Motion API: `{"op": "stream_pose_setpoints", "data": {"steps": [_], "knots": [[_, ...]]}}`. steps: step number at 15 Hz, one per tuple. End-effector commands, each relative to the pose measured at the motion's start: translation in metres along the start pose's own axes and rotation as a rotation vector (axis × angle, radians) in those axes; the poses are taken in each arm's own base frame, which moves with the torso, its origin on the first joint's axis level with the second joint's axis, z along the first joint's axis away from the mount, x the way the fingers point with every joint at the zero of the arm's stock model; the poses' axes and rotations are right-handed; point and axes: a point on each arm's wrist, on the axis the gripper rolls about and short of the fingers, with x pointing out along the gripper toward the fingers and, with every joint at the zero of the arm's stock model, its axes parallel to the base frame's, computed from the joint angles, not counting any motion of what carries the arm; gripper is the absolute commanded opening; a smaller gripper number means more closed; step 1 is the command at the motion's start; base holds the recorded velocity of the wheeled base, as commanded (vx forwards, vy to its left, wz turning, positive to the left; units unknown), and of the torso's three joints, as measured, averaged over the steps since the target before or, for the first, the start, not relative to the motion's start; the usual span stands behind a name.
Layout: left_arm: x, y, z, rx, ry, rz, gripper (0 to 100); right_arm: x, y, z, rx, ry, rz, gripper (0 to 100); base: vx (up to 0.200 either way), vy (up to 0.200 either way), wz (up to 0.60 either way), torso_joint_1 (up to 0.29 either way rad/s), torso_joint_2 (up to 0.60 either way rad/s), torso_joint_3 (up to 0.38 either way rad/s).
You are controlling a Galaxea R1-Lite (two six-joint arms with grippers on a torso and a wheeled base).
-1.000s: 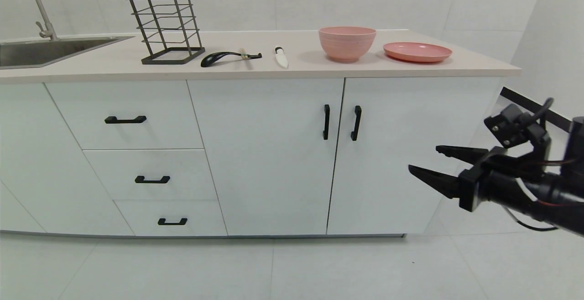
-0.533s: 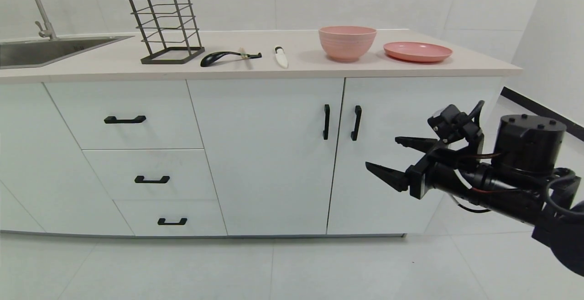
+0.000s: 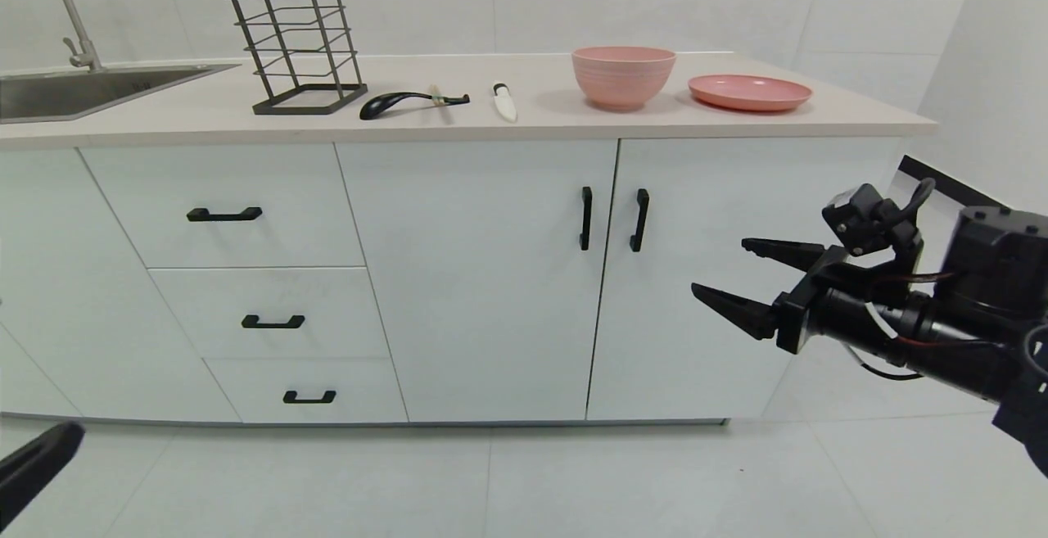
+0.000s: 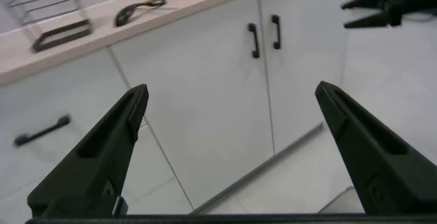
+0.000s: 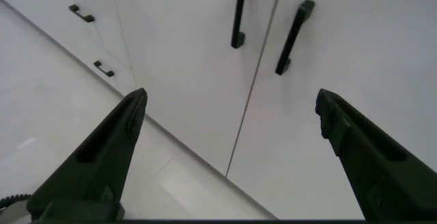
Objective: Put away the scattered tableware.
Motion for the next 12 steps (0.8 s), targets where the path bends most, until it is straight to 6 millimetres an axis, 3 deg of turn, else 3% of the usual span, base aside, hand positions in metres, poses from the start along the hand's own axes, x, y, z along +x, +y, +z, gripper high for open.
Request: {"op": "stream_pose_setpoints", "data": {"steps": [1, 3, 8, 10, 11, 12], "knots": [[0.077, 0.025, 0.000, 0.003, 0.114, -0.275, 100, 0.000, -0.013, -0.009, -0.023, 0.001, 0.026, 100, 0.000, 0.000, 0.00, 0.000, 0.00, 0.000], [0.096, 0.017, -0.004, -0.024, 0.135, -0.386, 100, 0.000, -0.009, -0.011, -0.027, -0.002, 0.069, 100, 0.000, 0.000, 0.00, 0.000, 0.00, 0.000], [0.149, 0.015, -0.029, -0.095, 0.185, -0.450, 100, 0.006, -0.011, -0.012, -0.030, -0.009, 0.089, 100, 0.000, 0.000, 0.00, 0.000, 0.00, 0.000], [0.190, 0.013, -0.044, -0.106, 0.116, -0.463, 100, 0.018, -0.016, -0.018, -0.034, -0.015, 0.088, 100, 0.000, 0.000, 0.00, 0.000, 0.00, 0.000], [0.196, 0.012, -0.048, -0.111, 0.110, -0.466, 100, 0.021, -0.017, -0.020, -0.032, -0.012, 0.090, 100, 0.000, 0.000, 0.00, 0.000, 0.00, 0.000], [0.210, -0.003, -0.055, -0.130, 0.128, -0.536, 100, 0.033, -0.023, -0.019, -0.037, -0.022, 0.096, 100, 0.000, 0.000, 0.00, 0.000, 0.00, 0.000]]}}
